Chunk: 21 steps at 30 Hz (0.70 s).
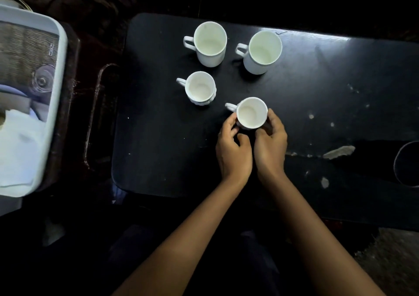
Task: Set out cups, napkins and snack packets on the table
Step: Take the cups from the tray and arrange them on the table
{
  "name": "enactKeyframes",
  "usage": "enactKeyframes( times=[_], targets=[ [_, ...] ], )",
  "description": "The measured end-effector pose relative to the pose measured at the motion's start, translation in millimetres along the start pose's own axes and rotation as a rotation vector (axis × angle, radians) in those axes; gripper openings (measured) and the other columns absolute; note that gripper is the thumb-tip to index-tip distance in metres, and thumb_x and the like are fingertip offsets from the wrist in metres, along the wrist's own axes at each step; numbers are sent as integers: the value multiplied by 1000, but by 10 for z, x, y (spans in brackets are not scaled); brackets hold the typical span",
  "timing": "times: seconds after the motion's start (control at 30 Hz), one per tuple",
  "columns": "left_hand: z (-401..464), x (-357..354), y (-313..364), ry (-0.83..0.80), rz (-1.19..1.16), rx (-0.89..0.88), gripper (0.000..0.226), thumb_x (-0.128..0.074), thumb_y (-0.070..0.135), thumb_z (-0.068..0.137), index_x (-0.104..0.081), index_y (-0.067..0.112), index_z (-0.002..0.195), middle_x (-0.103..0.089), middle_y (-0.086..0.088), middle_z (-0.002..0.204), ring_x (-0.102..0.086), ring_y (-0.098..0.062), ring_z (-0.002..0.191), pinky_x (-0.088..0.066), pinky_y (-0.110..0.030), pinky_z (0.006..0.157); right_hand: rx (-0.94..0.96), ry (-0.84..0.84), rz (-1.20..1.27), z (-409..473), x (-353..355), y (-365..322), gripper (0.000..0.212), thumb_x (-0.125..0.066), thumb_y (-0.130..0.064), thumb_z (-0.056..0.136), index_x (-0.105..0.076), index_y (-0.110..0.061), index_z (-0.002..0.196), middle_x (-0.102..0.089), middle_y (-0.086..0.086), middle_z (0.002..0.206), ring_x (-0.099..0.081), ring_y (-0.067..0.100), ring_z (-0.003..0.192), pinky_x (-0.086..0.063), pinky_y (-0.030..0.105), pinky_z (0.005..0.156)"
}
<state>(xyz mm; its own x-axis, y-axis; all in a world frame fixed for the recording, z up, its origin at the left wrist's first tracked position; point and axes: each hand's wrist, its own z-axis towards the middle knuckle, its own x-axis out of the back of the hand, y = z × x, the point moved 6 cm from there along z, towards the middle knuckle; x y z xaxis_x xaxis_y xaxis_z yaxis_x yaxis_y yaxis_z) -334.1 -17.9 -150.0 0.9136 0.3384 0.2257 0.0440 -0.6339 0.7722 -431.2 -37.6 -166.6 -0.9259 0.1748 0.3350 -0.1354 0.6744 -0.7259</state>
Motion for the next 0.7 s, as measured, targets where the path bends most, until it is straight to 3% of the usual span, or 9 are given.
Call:
enactKeyframes(
  times=[0.23,0.53,0.6,0.63,0.67,0.7],
  targets=[
    [156,-66,119,-13,17,-20,59,-45,-9,82,-48,17,135,-57,-4,133,-56,-15,121,-42,-33,105,30,-57,-43,149,-105,-167,57,-41,2,83,-45,-17,137,-54,6,133,-54,15,122,-41,40,107],
    [206,-91,145,-34,22,-24,63,-45,-9,81,-45,17,138,-54,-4,137,-53,-16,123,-40,-38,107,63,-92,-72,213,-149,-234,56,-42,4,83,-44,-12,138,-52,12,135,-51,21,125,-39,42,109],
    [192,-81,136,-37,36,-20,62,-46,-7,82,-44,19,138,-54,-3,137,-53,-16,124,-40,-37,107,68,-73,-51,190,-130,-240,56,-42,2,85,-42,-12,139,-48,10,139,-53,13,120,-39,31,108],
    [180,-74,135,-38,41,-19,60,-46,-6,83,-44,18,138,-54,-3,137,-53,-16,124,-40,-36,107,73,-33,-44,166,-99,-249,56,-42,1,85,-41,-12,140,-45,6,141,-54,4,111,-39,17,102],
    [160,-68,135,-39,43,-19,59,-46,-5,84,-44,18,138,-53,-3,137,-52,-16,124,-40,-36,107,80,27,-47,131,-53,-259,55,-43,0,86,-40,-13,139,-42,4,140,-52,-6,97,-36,3,89],
    [135,-53,135,-37,41,-20,58,-46,-4,84,-45,18,137,-53,-3,137,-52,-16,123,-40,-35,107,93,91,-57,82,-7,-271,53,-43,-1,86,-42,-14,137,-42,3,136,-49,-9,86,-33,-1,77]
  ],
)
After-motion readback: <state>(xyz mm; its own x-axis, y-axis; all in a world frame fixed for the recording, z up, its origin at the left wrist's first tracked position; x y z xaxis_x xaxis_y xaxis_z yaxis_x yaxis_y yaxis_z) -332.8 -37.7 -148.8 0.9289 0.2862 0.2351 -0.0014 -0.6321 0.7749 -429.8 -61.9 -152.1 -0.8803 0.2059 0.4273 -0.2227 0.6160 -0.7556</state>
